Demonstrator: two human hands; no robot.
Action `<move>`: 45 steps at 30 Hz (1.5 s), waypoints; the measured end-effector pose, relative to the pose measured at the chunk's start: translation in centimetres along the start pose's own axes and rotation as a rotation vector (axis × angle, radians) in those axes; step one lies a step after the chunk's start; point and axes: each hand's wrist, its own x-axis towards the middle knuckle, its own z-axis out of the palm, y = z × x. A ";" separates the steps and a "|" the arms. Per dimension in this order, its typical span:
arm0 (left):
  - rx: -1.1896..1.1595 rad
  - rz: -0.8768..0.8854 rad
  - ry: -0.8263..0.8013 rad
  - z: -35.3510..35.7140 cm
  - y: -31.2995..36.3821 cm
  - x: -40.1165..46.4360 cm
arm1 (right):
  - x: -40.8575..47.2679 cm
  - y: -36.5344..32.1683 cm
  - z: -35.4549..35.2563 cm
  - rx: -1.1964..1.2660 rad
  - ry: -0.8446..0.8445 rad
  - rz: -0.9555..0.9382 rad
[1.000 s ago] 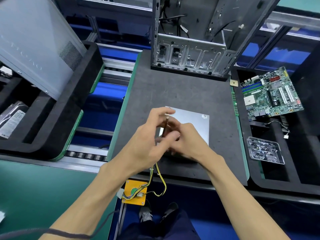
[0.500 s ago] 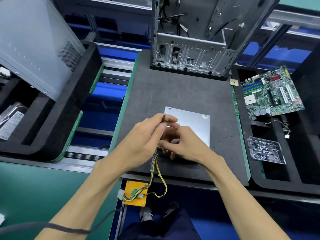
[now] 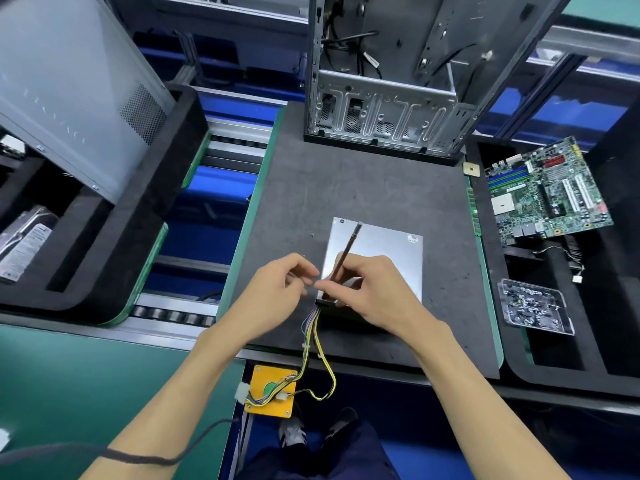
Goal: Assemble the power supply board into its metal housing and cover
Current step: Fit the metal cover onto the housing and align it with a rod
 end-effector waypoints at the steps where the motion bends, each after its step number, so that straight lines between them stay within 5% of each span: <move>1: 0.001 -0.014 -0.004 0.1 -0.2 0.1 | 0.0 -0.1 -0.1 -0.021 -0.002 -0.013; 17: 0.077 -0.131 0.138 -0.3 -3.5 2.8 | 0.2 -0.1 -0.6 0.094 0.041 0.028; 33: 0.435 -0.005 0.244 2.2 -4.8 8.9 | 1.1 -0.2 -2.3 0.380 0.238 0.150; 36: 0.160 -0.057 0.249 1.6 -3.7 8.7 | 1.1 -0.5 -2.4 0.516 0.298 0.149; 41: -0.903 -0.149 0.087 -0.2 0.8 6.1 | 1.3 -1.4 -2.4 0.789 0.350 0.112; 45: -1.203 -0.175 -0.058 -0.7 3.0 3.7 | 1.0 -1.9 -2.0 0.874 0.357 0.104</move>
